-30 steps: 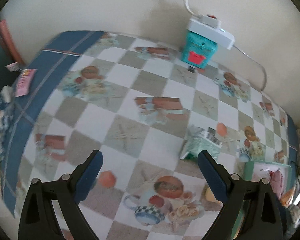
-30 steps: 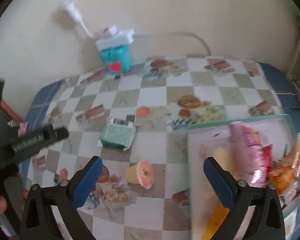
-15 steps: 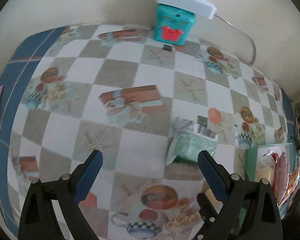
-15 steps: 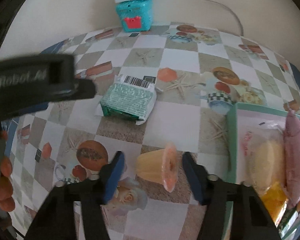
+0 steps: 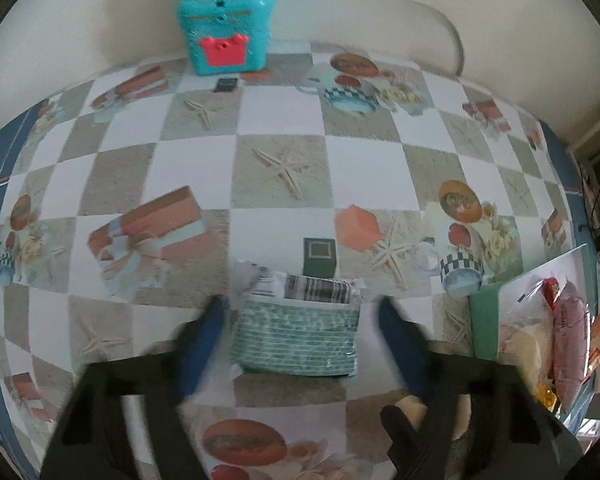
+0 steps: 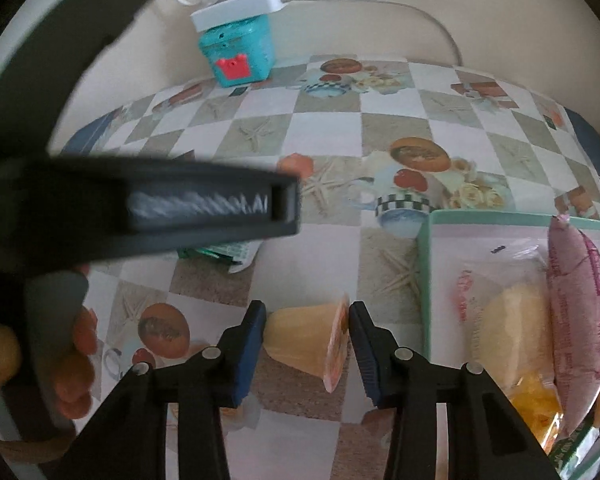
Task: Organize snacks
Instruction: 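Grasp the orange jelly cup with the right gripper while the left grasps the green biscuit pack, then carry both snacks over the tray and open both grippers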
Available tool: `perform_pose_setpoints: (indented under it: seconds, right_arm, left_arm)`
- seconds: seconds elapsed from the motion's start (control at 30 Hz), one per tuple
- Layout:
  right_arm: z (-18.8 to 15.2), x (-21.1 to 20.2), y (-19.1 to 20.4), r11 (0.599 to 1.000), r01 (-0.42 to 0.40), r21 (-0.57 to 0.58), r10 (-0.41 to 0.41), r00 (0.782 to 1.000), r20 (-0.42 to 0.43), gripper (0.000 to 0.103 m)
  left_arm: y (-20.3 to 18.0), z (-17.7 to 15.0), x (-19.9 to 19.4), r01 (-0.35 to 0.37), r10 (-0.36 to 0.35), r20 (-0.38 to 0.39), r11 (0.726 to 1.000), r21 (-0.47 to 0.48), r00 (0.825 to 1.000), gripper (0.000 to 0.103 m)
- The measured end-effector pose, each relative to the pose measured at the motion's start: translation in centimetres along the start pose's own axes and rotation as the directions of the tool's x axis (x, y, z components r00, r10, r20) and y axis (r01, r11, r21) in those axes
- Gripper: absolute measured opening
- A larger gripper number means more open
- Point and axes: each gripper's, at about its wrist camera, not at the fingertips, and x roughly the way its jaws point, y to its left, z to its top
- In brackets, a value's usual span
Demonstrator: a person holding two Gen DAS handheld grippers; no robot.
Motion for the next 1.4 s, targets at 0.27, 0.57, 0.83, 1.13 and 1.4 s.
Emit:
perform_pose_setpoints:
  seconds: [0.27, 0.57, 0.83, 1.13, 1.4]
  right_arm:
    - [-0.3, -1.9, -0.4, 1.000, -0.018, 0.019, 0.018, 1.000, 0.020, 0.039]
    - [-2.0, -7.9, -2.0, 0.994, -0.068, 0.082, 0.061, 0.995, 0.081, 0.039]
    - [-4.4, -14.8, -7.7, 0.973, -0.029, 0.230, -0.016, 0.982, 0.189, 0.039]
    - [-8.7, -13.7, -17.2, 0.892, 0.167, 0.421, -0.209, 0.976, 0.057, 0.039]
    - [-8.2, -11.2, -17.0, 0.917, 0.146, 0.371, -0.176, 0.983, 0.047, 0.041]
  left_arm:
    - [0.5, -1.2, -2.3, 0.018, -0.015, 0.045, 0.998, -0.060, 0.999, 0.056]
    - [-0.7, -5.4, -8.7, 0.132, -0.108, 0.157, 0.979, -0.153, 0.982, 0.056]
    - [-7.1, -8.3, -12.2, 0.207, -0.189, 0.196, 0.976, -0.074, 0.962, 0.056]
    - [-17.3, -9.8, -10.5, 0.265, -0.274, 0.110, 0.960, 0.085, 0.956, 0.056]
    - [-19.7, -9.8, -8.3, 0.291, -0.296, 0.051, 0.953, 0.088, 0.954, 0.063]
